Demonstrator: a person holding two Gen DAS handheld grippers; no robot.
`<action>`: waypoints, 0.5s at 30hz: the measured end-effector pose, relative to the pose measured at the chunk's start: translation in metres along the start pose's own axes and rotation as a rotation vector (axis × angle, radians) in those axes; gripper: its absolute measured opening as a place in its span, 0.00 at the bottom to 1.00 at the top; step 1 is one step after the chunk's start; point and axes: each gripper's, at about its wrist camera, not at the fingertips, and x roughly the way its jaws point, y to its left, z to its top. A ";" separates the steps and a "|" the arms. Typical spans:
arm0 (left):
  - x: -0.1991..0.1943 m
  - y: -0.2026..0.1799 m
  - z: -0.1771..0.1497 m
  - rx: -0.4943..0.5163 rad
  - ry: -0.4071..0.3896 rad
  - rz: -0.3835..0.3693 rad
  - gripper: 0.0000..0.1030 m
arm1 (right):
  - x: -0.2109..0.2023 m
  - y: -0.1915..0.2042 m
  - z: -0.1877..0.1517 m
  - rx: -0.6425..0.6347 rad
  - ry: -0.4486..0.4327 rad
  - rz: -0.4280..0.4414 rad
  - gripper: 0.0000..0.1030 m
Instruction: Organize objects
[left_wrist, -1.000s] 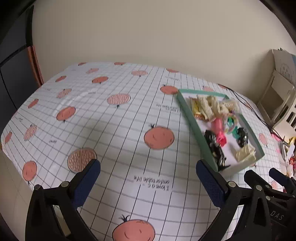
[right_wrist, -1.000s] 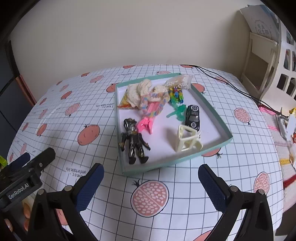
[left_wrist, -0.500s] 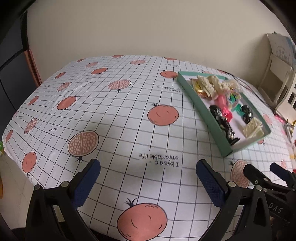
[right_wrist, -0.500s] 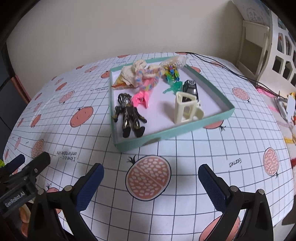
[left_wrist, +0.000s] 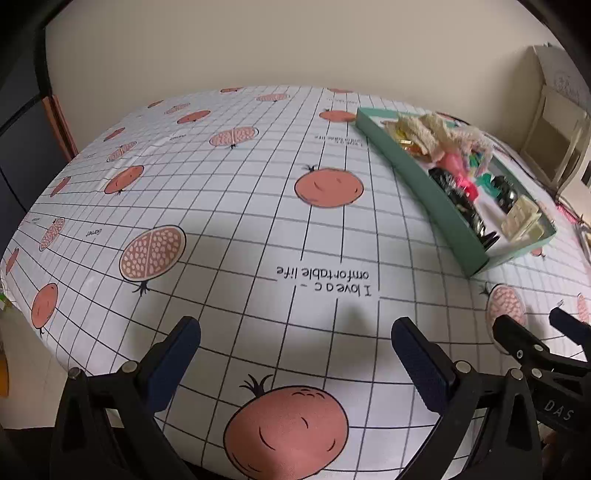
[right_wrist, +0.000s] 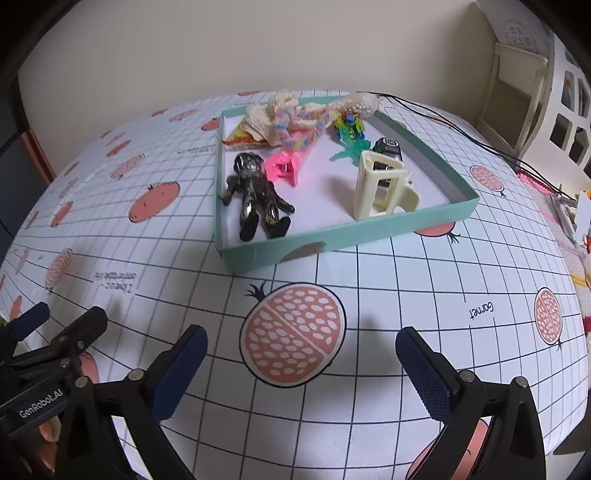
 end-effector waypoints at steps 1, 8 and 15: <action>0.002 0.000 -0.001 0.003 0.003 0.009 1.00 | 0.001 0.000 -0.001 0.001 0.002 -0.005 1.00; 0.011 0.001 -0.005 -0.013 0.026 0.011 1.00 | 0.008 -0.005 -0.003 0.014 0.015 -0.026 1.00; 0.016 0.001 -0.005 -0.019 0.024 0.021 1.00 | 0.014 -0.009 -0.003 0.023 0.028 -0.042 1.00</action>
